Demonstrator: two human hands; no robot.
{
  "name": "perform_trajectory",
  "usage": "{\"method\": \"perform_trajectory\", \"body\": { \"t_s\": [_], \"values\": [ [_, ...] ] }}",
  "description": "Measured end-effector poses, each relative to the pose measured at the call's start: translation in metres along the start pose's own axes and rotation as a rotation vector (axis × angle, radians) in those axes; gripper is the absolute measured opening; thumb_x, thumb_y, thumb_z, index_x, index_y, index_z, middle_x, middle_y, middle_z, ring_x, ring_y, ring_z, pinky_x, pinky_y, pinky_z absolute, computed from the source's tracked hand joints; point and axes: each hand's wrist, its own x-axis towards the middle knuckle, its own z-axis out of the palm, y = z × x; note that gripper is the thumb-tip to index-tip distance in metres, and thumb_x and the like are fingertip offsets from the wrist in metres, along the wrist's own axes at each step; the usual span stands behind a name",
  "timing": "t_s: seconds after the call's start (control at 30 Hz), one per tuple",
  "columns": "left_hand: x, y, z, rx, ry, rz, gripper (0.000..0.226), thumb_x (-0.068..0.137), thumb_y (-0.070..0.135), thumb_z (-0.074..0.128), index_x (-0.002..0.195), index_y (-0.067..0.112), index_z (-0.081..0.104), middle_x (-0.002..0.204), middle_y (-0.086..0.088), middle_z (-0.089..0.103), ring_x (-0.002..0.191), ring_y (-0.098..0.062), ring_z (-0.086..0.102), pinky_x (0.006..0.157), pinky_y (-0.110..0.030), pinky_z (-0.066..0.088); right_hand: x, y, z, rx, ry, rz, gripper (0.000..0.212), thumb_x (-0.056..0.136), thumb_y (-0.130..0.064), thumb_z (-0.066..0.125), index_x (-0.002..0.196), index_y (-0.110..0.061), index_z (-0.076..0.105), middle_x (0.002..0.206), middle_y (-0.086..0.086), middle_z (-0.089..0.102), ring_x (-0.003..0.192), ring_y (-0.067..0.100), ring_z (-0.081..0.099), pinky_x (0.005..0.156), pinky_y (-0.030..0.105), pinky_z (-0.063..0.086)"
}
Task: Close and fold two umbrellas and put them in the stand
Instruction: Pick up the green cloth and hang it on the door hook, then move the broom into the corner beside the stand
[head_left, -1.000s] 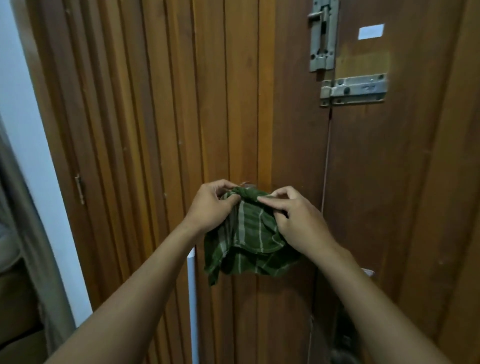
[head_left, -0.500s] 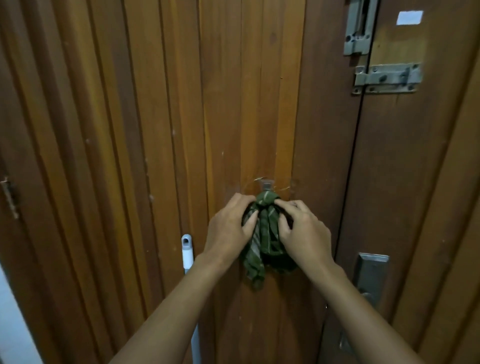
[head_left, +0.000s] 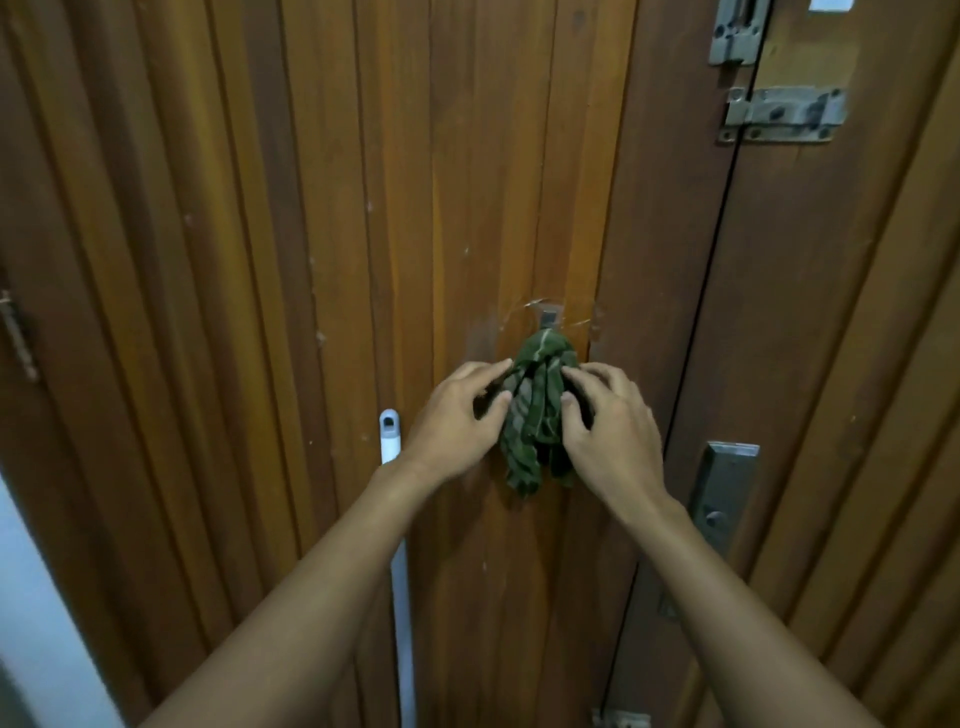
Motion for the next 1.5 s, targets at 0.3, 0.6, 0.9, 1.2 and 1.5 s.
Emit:
{"method": "perform_trajectory", "body": {
  "t_s": [0.3, 0.6, 0.9, 1.2, 1.5],
  "values": [
    [-0.083, -0.074, -0.027, -0.001, 0.249, -0.237, 0.023, 0.089, 0.026, 0.067, 0.112, 0.020, 0.070, 0.093, 0.002, 0.066, 0.078, -0.012, 0.064, 0.072, -0.019, 0.049, -0.081, -0.022, 0.050, -0.085, 0.171, -0.125, 0.034, 0.090, -0.027, 0.060, 0.124, -0.025, 0.062, 0.136, 0.004, 0.053, 0.131, 0.022, 0.047, 0.120, 0.047, 0.017],
    [-0.106, -0.130, -0.005, -0.034, 0.163, -0.664, 0.044, 0.090, 0.034, 0.066, 0.129, 0.014, 0.059, 0.110, -0.002, 0.065, 0.099, -0.015, 0.061, 0.086, -0.027, 0.049, -0.128, -0.046, 0.152, 0.241, -0.660, 0.173, 0.039, 0.094, -0.039, 0.054, 0.132, -0.029, 0.053, 0.131, -0.007, 0.054, 0.120, 0.014, 0.054, 0.098, 0.034, 0.046],
    [-0.118, -0.170, 0.015, -0.135, -0.014, -0.684, 0.032, 0.085, 0.022, 0.072, 0.115, 0.011, 0.066, 0.084, -0.002, 0.071, 0.076, -0.015, 0.068, 0.077, -0.033, 0.058, -0.149, -0.041, 0.228, 0.381, -0.948, 0.369, 0.046, 0.097, -0.031, 0.056, 0.138, -0.014, 0.045, 0.134, 0.009, 0.058, 0.118, 0.025, 0.058, 0.098, 0.044, 0.049],
    [-0.133, -0.131, 0.007, -0.242, -0.149, -0.502, 0.018, 0.091, 0.012, 0.064, 0.109, 0.010, 0.063, 0.073, 0.006, 0.063, 0.057, 0.006, 0.059, 0.057, -0.010, 0.046, -0.180, -0.030, 0.195, 0.509, -0.821, 0.323, 0.032, 0.101, -0.034, 0.047, 0.130, -0.022, 0.052, 0.114, 0.003, 0.066, 0.099, 0.018, 0.065, 0.087, 0.041, 0.055],
    [-0.154, 0.010, 0.018, -0.360, -0.188, -0.275, 0.016, 0.095, 0.017, 0.060, 0.110, 0.014, 0.065, 0.079, 0.004, 0.059, 0.067, 0.001, 0.053, 0.063, -0.010, 0.043, -0.217, -0.005, 0.059, 0.547, -0.553, 0.298, 0.028, 0.098, -0.030, 0.055, 0.126, -0.025, 0.054, 0.098, -0.009, 0.065, 0.088, 0.005, 0.063, 0.072, 0.024, 0.050]
  ]
}}
